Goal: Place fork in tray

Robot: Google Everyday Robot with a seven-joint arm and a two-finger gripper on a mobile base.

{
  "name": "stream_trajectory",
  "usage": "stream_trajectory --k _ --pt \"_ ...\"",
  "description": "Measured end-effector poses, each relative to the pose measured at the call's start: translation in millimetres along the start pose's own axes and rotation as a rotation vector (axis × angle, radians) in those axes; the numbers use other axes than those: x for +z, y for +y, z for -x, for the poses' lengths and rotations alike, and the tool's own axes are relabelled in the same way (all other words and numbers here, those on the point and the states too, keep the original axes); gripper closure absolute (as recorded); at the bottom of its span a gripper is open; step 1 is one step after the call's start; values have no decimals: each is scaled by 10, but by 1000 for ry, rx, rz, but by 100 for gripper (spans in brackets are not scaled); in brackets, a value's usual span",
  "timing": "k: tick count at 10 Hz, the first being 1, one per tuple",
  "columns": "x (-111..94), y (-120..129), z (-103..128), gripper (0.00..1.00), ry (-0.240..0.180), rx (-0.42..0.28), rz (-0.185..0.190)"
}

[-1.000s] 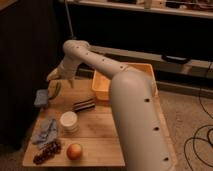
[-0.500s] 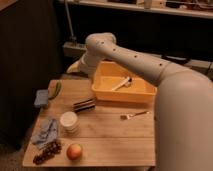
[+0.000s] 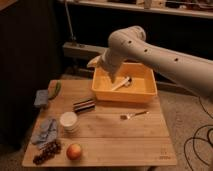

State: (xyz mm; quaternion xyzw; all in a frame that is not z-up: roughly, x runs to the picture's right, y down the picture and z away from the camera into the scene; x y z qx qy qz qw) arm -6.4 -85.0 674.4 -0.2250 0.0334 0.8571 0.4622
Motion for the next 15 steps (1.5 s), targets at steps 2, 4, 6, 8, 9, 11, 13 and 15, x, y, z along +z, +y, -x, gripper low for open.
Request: stream_trajectory --k 2,4,6,8,9,11,13,15 --pt "-30 -21 2 20 -10 5 -3" --pt "-29 -21 3 20 -9 5 -3" --pt "-28 -23 6 20 -10 6 -5" --pt "22 -110 46 20 -12 49 -49" --pt "78 -242 71 20 -10 88 -76" --pt "161 -590 138 20 -14 176 -117" --pt "248 -815 125 20 0 250 -144" --pt "317 -1079 131 20 11 318 -177"
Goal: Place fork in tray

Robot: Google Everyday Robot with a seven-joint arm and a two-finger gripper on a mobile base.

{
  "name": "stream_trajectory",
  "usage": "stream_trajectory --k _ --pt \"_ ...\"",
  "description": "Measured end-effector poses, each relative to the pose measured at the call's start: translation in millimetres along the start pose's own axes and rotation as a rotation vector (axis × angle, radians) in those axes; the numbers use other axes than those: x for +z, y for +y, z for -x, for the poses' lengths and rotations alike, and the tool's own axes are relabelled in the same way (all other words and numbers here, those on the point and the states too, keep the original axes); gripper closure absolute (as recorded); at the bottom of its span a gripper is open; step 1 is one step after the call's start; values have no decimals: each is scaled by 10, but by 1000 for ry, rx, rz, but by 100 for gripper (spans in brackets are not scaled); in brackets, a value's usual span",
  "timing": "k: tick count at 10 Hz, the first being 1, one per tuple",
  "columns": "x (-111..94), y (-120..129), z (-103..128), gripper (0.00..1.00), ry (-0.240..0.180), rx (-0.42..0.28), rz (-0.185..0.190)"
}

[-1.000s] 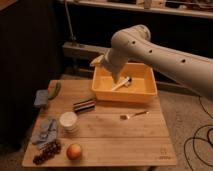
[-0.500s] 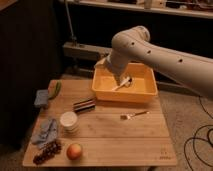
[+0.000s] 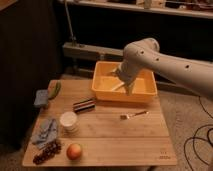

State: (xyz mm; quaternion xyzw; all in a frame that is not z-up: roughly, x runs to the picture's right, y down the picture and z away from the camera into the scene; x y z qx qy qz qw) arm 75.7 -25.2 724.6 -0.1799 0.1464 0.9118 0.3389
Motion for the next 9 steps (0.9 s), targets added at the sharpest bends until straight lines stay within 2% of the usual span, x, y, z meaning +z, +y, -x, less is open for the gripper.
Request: stream_trajectory --k 2,3,4,5,8,9 --pt "170 -187 9 20 23 55 -37" --pt "179 -269 68 20 23 79 -47" --pt "167 -327 130 20 16 91 -51" --pt "160 -155 2 20 27 66 -27" --pt "317 -503 94 20 51 165 -61" --pt "348 -513 76 20 58 178 -62"
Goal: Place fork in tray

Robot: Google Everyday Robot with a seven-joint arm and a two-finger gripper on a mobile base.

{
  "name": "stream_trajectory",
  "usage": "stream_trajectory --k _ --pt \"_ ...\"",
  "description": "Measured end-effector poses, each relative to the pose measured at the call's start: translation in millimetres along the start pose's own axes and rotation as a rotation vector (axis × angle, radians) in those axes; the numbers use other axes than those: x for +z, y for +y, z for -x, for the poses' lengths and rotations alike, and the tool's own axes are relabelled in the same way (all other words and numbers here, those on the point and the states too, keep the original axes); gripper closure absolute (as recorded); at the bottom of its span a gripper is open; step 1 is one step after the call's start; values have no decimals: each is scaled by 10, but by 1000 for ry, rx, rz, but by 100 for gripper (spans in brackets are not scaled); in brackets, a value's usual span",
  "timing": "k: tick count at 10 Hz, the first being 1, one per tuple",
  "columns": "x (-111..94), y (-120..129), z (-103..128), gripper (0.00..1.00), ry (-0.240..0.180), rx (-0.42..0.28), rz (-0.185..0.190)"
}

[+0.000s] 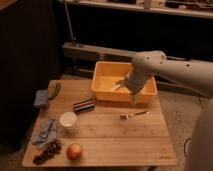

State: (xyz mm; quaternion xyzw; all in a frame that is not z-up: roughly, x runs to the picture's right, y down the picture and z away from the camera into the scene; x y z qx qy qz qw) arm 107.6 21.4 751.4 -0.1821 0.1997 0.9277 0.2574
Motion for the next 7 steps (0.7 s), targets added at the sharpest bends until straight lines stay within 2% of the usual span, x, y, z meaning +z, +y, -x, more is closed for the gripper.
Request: stream_trajectory --k 7 --pt "10 -11 5 20 0 4 -4"
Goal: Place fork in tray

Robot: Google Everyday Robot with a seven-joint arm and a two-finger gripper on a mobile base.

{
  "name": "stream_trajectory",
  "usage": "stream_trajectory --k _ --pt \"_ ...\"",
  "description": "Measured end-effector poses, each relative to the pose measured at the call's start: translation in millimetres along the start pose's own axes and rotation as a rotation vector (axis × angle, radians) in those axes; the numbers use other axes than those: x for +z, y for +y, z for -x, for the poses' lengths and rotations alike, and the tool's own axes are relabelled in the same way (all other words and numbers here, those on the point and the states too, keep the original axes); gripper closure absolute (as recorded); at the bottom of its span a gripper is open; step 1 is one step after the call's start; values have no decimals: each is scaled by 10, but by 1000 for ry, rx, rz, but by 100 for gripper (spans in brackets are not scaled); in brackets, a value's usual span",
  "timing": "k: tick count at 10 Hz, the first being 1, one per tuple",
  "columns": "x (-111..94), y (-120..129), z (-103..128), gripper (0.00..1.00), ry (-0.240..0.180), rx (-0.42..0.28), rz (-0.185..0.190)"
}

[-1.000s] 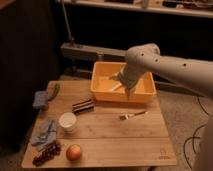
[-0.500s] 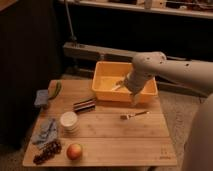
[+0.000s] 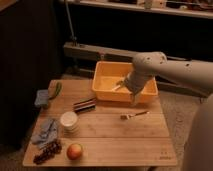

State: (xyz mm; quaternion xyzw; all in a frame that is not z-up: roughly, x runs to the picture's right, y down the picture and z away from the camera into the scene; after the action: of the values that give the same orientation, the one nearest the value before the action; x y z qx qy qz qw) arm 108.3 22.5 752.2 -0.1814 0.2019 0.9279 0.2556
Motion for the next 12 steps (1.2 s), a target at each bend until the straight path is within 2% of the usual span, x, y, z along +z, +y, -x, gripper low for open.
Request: stream_trajectory --k 2,3,5,6,7,8,9,10,12 --pt "0 10 -11 20 -7 -22 -8" --pt "-8 26 -18 20 -9 -67 -8" --pt "-49 30 -10 20 6 -209 15" --pt "-87 51 -13 20 33 -307 37" --pt "-126 79 -7 20 76 -376 67" --pt "-178 106 52 20 126 -399 111" --pt "-255 115 168 20 190 -415 181" --pt "-317 140 230 20 232 -433 238" --pt "-403 174 306 20 272 -458 314"
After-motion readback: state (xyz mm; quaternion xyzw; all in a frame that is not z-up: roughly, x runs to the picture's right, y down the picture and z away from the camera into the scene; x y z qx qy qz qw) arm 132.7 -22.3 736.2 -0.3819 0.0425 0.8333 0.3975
